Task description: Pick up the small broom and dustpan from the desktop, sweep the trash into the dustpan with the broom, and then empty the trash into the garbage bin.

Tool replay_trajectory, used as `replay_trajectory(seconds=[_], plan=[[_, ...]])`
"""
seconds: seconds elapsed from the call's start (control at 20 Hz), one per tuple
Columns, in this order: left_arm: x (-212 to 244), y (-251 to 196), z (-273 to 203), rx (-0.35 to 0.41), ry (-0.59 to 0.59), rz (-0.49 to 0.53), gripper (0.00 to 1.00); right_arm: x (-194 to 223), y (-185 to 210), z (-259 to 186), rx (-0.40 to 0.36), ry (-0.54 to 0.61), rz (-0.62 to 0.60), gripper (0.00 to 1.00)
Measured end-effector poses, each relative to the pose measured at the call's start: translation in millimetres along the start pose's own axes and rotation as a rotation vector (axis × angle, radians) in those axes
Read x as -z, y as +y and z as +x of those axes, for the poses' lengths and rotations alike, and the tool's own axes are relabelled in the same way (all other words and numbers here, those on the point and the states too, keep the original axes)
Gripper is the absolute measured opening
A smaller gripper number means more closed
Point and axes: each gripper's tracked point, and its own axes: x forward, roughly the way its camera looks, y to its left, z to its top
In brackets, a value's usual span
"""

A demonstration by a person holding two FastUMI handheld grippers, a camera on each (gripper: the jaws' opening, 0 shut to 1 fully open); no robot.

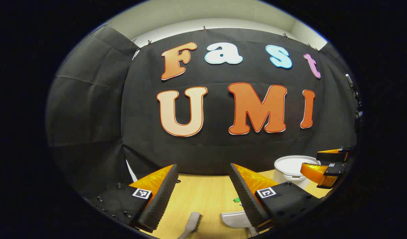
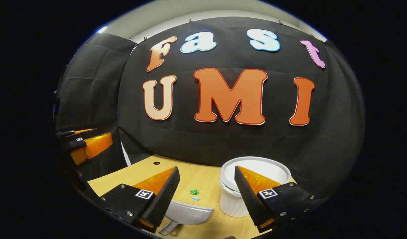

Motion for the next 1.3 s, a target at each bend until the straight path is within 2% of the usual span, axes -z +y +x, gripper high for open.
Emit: replay_trajectory(seconds=[0.45, 0.6, 0.95, 1.1, 1.3], plan=[[-10.3, 5.2, -15.0, -0.077, -0.041, 0.043, 1.00, -1.4, 0.4, -2.3, -0.069, -0.013, 0.014, 0.99], [-4.4, 12.1, -15.5, -0.095, -0.012, 0.048, 1.00, 2.9, 2.8, 0.2, -0.076, -0.004, 0.013, 0.99], [48.8, 30.1, -6.3, -0.111, 0.148, 0.058, 1.00, 39.7, 22.0, 13.9, -0.114, 0.129, 0.013, 0.99], [83.2, 31.7, 6.6, -0.071, 0.245, 0.047, 1.00, 65.1, 32.8, 22.2, -0.124, 0.216, -0.002, 0.99], [140.0, 32.8, 19.8, 0.001, 0.411, 0.051, 0.98, 111.6, 49.6, 27.6, -0.133, 0.391, 0.018, 0.99]])
